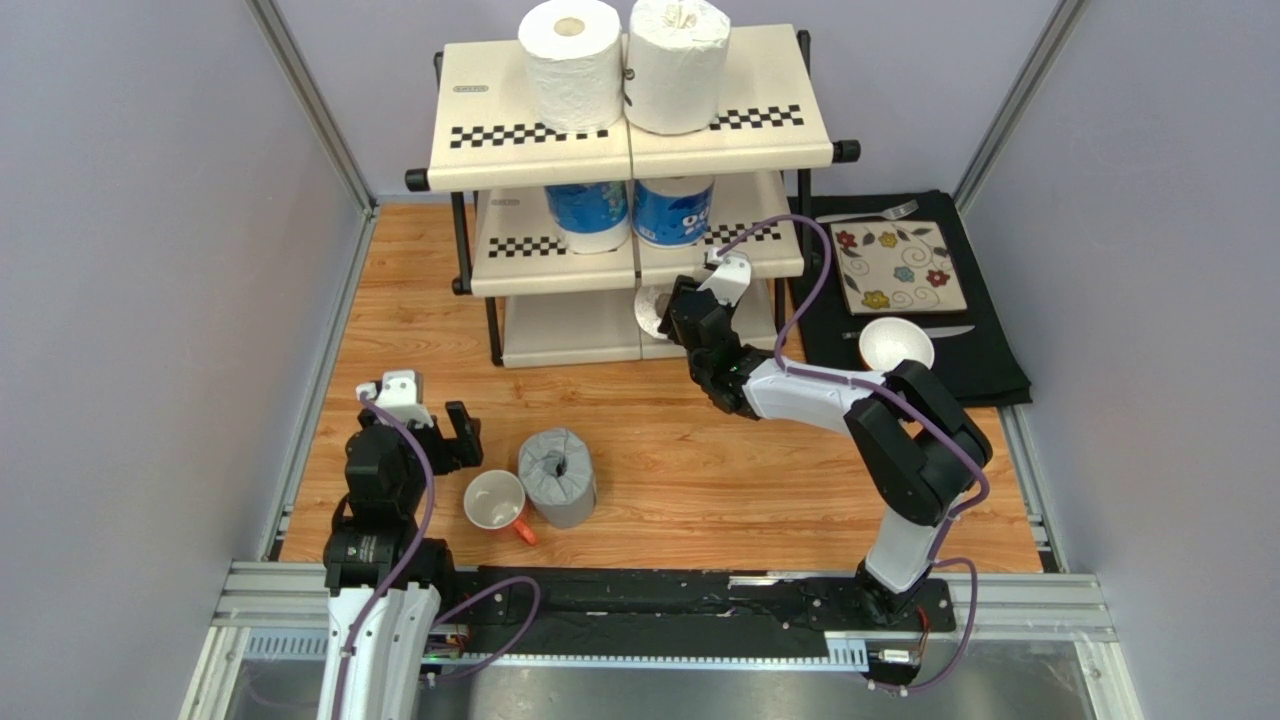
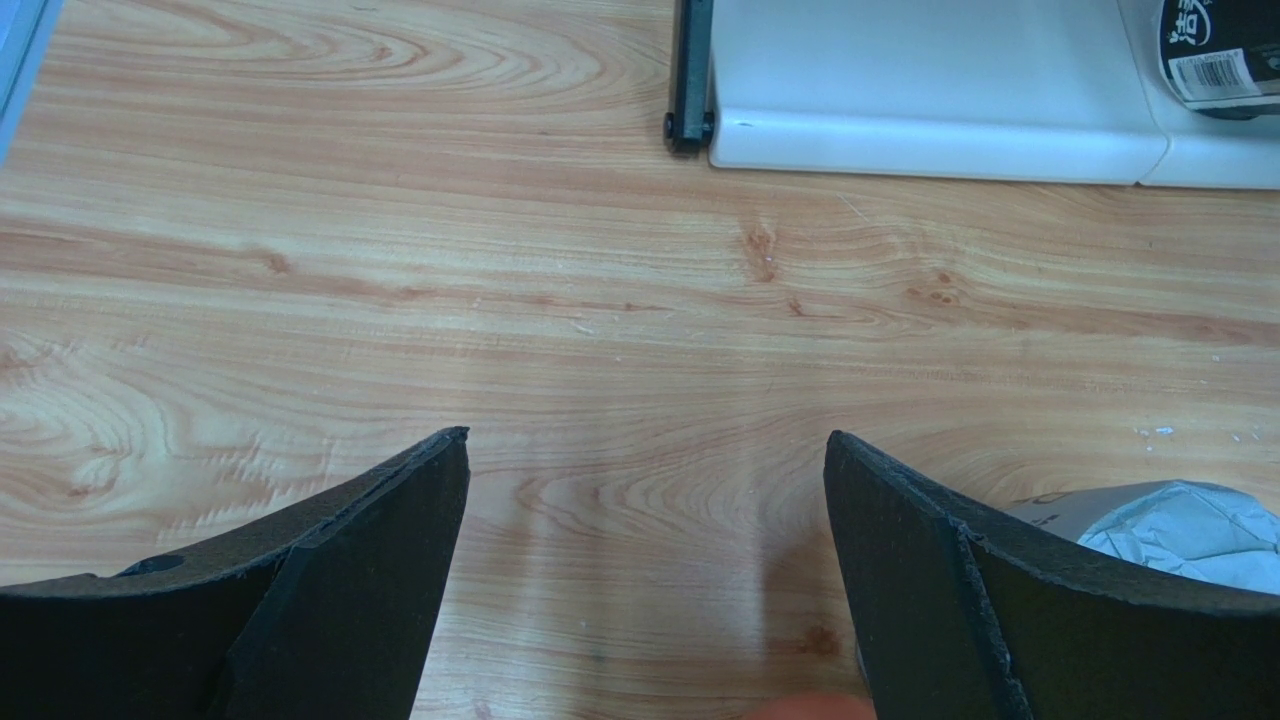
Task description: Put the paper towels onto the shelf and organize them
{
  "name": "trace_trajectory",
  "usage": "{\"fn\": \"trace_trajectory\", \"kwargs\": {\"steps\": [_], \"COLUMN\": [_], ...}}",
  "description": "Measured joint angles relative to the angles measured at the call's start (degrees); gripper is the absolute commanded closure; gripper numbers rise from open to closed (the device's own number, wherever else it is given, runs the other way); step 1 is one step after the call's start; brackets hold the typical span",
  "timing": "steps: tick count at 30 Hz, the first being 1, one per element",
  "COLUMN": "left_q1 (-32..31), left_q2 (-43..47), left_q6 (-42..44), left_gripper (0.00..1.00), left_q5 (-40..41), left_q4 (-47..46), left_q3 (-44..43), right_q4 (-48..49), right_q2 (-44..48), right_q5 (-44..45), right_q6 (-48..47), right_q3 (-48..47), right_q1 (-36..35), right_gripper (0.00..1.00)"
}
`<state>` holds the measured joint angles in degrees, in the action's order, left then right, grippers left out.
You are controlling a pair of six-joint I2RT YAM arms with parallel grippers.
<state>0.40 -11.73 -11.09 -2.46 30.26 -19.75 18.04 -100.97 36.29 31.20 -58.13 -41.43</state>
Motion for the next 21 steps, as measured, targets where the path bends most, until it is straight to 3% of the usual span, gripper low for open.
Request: {"fn": "trace_trajectory", "kwargs": {"steps": [6, 21], "left_q1": [0.0, 0.0], "left_q2": [0.0, 0.02], "left_q6": [0.0, 0.0], "left_gripper": [0.04, 0.04], "left_q5": [0.0, 0.0], "left_q4": [0.0, -0.02], "left_q3": [0.0, 0.13], "right_q4": [-0.42, 1.99], "right_q2": [0.02, 3.67], "right_q5": [0.37, -1.11], "right_q6": [0.04, -2.27], "right_q3": [0.0, 1.62], "right_q1": [0.02, 0.46], "right_gripper": [0.3, 0.28]}}
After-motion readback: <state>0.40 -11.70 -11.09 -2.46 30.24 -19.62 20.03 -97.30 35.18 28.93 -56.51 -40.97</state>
